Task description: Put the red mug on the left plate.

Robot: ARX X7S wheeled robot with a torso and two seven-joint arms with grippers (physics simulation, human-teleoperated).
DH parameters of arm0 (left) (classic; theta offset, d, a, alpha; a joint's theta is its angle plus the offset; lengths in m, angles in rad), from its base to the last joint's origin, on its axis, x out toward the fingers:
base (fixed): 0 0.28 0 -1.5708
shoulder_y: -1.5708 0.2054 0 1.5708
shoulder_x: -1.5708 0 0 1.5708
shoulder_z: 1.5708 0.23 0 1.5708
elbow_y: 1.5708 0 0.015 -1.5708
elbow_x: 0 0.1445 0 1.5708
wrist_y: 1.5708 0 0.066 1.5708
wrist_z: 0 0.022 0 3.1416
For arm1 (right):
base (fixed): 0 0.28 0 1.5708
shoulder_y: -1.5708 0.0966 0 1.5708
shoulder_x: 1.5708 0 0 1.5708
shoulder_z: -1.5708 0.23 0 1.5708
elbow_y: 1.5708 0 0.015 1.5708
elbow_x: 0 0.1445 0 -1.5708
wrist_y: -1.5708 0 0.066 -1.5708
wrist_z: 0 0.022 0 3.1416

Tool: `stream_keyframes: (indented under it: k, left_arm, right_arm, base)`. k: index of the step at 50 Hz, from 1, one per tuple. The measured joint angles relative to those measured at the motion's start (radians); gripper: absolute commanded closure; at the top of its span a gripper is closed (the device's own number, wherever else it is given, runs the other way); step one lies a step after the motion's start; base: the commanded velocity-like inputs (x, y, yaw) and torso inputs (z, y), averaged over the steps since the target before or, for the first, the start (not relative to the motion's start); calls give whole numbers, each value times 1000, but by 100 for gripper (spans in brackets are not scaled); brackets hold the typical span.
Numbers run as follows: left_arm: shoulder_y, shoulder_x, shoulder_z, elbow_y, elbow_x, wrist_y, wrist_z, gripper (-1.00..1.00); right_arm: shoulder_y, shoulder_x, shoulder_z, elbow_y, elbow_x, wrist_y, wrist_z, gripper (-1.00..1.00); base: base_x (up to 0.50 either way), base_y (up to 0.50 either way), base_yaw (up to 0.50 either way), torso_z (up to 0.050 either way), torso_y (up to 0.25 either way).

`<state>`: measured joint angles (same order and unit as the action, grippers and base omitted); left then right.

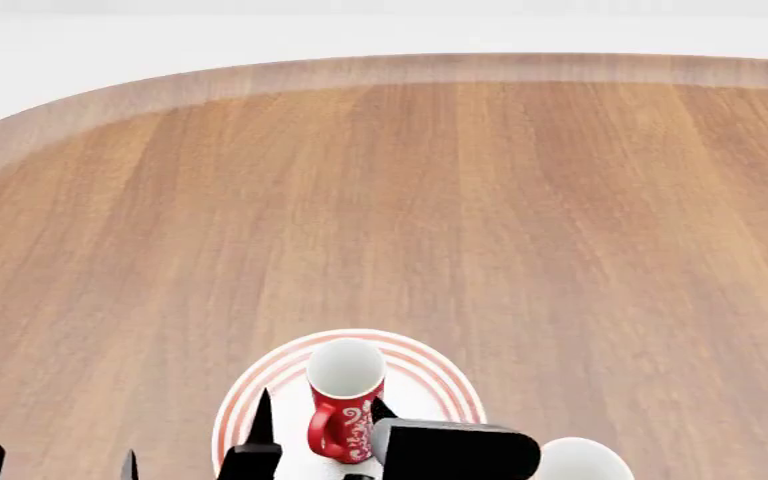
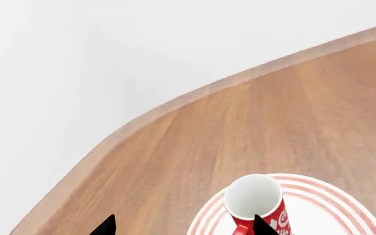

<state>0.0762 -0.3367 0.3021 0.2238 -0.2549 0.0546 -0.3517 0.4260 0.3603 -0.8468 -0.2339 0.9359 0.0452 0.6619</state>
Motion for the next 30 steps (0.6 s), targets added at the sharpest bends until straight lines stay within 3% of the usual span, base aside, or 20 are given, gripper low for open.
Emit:
stream_keyframes:
  k: [30]
  left_arm:
    - [161, -54, -5, 268, 52, 41, -64, -100]
  right_arm:
    - [-73, 163, -11, -398, -284, -5, 218, -100]
  base:
    - [0, 0, 0, 0, 0]
